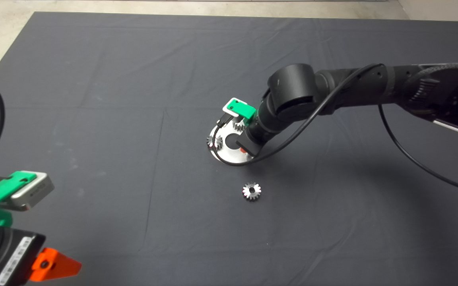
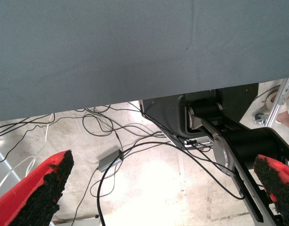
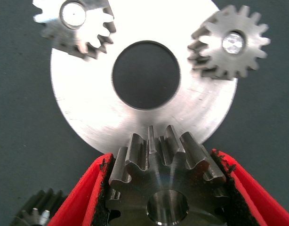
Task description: Remove an incorrectly installed larger gear and replace it with the correct smaller gear
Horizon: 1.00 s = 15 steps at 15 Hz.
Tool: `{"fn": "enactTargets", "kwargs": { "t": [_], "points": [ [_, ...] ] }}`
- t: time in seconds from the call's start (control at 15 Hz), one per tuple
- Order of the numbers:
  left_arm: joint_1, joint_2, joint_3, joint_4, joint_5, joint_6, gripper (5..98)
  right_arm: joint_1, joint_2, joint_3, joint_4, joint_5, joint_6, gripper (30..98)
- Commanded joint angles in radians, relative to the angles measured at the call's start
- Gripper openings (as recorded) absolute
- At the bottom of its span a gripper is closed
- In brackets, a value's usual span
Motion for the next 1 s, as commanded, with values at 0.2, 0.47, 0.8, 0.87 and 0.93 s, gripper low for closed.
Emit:
{"fn": "enactTargets", "kwargs": {
  "t": [0.2,0.47,0.8,0.87,0.93],
  "points": [
    [-0.008,-0.002,0.016,-0.017,0.006,-0.007,98.2,0.029,-0.193,0.122,0.019,-0.001,0.012,50.5],
    [-0.008,-0.003,0.017,-0.017,0.008,-0.007,98.2,-0.015,-0.260,0.119,0.013,-0.001,0.011,50.4],
    [-0.008,-0.003,0.017,-0.017,0.014,-0.008,98.2,-0.075,-0.262,0.085,-0.039,0.000,0.012,50.6],
    [-0.008,-0.005,0.017,-0.017,0.013,-0.007,98.2,-0.075,-0.263,0.087,-0.045,0.000,0.013,50.5],
    [-0.008,-0.004,0.017,-0.017,0.013,-0.007,98.2,-0.074,-0.263,0.088,-0.047,0.000,0.017,50.8]
  ]
}}
